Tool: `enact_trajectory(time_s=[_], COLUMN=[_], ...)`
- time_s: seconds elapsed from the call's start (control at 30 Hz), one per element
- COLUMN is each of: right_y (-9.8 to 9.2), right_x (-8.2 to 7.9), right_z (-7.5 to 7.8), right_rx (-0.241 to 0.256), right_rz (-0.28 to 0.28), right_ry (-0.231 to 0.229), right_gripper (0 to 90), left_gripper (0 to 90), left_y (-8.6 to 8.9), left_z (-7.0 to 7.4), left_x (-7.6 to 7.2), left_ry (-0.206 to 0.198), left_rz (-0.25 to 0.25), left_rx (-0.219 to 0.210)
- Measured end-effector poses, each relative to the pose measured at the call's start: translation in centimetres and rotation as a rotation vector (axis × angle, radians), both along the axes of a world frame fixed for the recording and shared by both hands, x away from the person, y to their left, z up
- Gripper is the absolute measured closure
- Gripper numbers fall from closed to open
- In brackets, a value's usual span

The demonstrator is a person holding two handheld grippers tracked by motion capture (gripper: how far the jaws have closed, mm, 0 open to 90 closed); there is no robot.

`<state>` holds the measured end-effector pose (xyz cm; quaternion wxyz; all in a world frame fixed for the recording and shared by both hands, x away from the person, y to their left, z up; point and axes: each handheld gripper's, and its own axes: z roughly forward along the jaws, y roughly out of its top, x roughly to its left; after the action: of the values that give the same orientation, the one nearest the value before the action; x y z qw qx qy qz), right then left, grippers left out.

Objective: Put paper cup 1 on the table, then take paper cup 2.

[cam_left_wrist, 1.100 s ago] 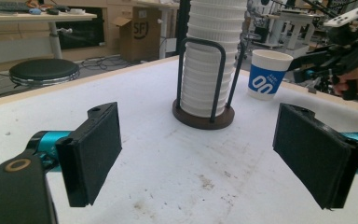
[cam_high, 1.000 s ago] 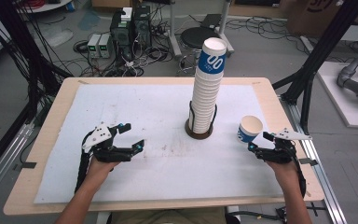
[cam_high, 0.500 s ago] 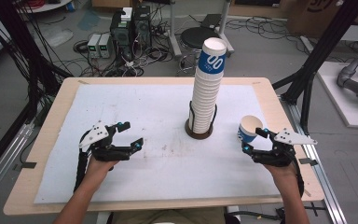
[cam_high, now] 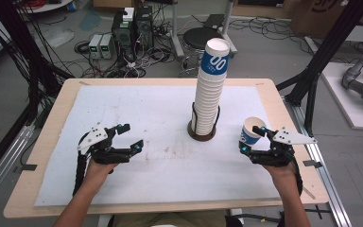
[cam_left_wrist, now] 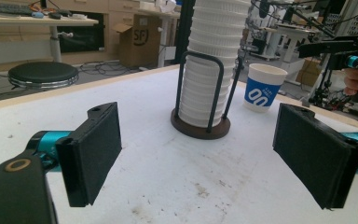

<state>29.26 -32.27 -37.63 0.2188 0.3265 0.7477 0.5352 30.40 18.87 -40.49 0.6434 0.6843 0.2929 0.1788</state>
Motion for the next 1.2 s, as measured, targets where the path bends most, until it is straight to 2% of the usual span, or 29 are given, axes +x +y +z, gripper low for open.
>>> enact_trajectory(time_s=[0.17, 0.27, 0.33, 0.5, 0.57, 0.67, 0.73, 0.9, 1.13, 1.2], right_y=[0.2, 0.3, 0.4, 0.8, 1.0, 1.2, 1.2, 1.6, 1.8, 1.8], right_x=[0.2, 0.1, 0.1, 0.1, 0.1, 0.0, -0.1, 0.0, 0.2, 0.2], right_z=[-0.1, -0.2, -0.3, -0.4, -0.5, -0.8, -1.0, -1.3, -1.5, -1.5], right_rx=[-0.001, -0.006, -0.007, -0.011, -0.018, -0.027, -0.036, -0.045, -0.054, -0.051], right_rz=[-0.001, 0.001, 0.008, 0.038, 0.058, 0.082, 0.085, 0.099, 0.104, 0.106], right_ry=[0.009, 0.016, 0.02, 0.033, 0.044, 0.067, 0.073, 0.081, 0.101, 0.103], right_gripper=[18.7, 18.7, 18.7, 18.8, 18.8, 18.8, 18.8, 18.7, 18.8, 18.7], left_gripper=[15.0, 15.0, 15.0, 15.0, 15.0, 15.0, 15.0, 15.0, 14.4, 14.4], left_y=[0.0, -0.1, -0.2, -0.4, -0.6, -0.8, -0.9, -1.4, -3.0, -3.6], left_z=[-0.1, -0.1, 0.0, 0.1, 0.2, 0.7, 1.3, 3.6, 8.1, 9.2], left_x=[0.2, 0.1, 0.1, 0.1, 0.2, 0.2, 0.3, 1.2, 3.1, 3.7], left_ry=[0.006, 0.014, 0.02, 0.034, 0.053, 0.051, 0.038, 0.019, 0.015, 0.018], left_rz=[-0.001, 0.0, 0.004, -0.01, -0.013, -0.031, -0.037, -0.072, -0.142, -0.154], left_rx=[0.002, 0.02, 0.009, 0.007, 0.004, 0.005, 0.002, -0.044, -0.045, -0.061])
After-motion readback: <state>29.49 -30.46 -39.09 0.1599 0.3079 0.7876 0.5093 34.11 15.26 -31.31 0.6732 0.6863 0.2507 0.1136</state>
